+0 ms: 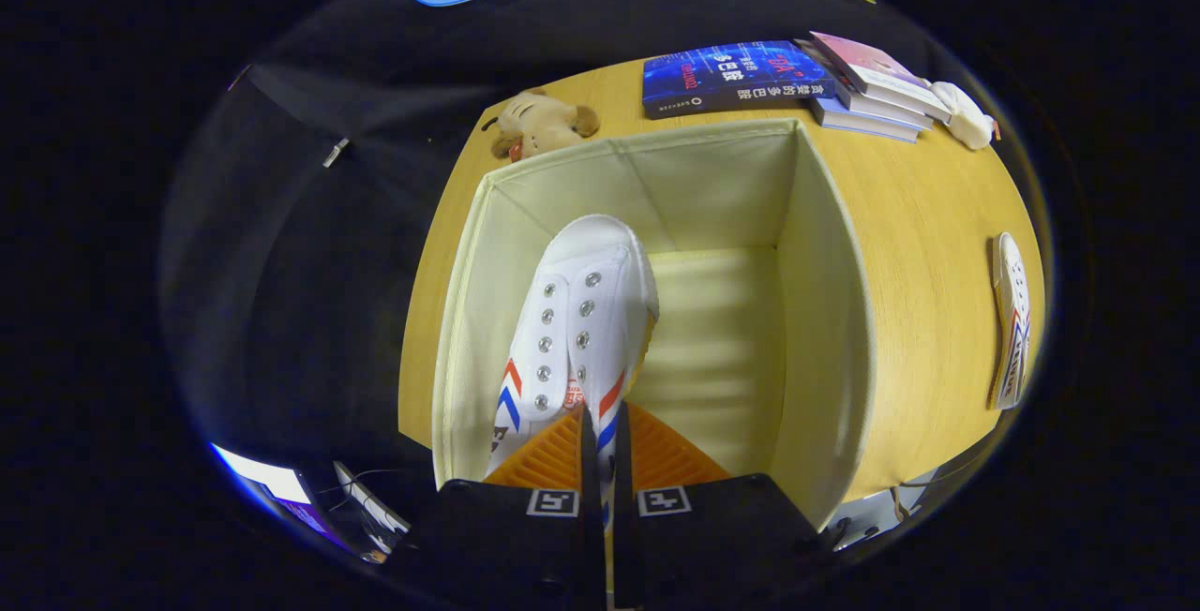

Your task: Open the storage box then place both shoes into the box .Put the left shoe in first, then the right shoe, with the right side of both shoes facing outward in a uniform manner.

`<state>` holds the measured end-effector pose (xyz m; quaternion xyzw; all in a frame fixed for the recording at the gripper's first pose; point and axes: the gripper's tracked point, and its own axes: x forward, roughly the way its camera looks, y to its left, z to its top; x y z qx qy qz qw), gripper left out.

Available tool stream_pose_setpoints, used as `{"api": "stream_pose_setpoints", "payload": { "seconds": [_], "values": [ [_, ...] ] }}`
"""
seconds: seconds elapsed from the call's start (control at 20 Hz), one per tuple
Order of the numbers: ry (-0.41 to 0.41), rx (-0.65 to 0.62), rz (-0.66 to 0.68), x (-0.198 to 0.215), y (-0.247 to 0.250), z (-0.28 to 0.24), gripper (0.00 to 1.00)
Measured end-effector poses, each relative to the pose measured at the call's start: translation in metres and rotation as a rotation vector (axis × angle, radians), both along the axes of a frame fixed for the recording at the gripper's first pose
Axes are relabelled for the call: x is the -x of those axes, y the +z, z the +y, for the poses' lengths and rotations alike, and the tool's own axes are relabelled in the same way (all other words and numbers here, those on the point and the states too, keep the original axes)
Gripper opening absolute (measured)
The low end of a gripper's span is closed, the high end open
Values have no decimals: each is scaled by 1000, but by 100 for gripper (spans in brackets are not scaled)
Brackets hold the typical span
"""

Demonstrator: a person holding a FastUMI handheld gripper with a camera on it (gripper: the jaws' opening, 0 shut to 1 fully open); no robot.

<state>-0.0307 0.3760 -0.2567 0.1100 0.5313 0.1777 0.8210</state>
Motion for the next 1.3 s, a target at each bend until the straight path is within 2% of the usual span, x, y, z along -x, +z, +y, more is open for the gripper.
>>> {"api": "stream_pose_setpoints", "payload": {
  "seconds": [0.05,0.2,0.3,0.45,0.7,1.0,1.3],
  "values": [
    [10,-12,1,4,3,4,11],
    [26,-77,-60,-6,24,10,60],
    [57,-65,-126,-4,45,-6,94],
    [60,-33,-228,-2,74,-50,98],
    [-5,57,-338,1,104,-159,99],
    [-86,145,-350,1,98,-285,99],
    [-181,212,-293,-4,64,-400,99]
  ]
}}
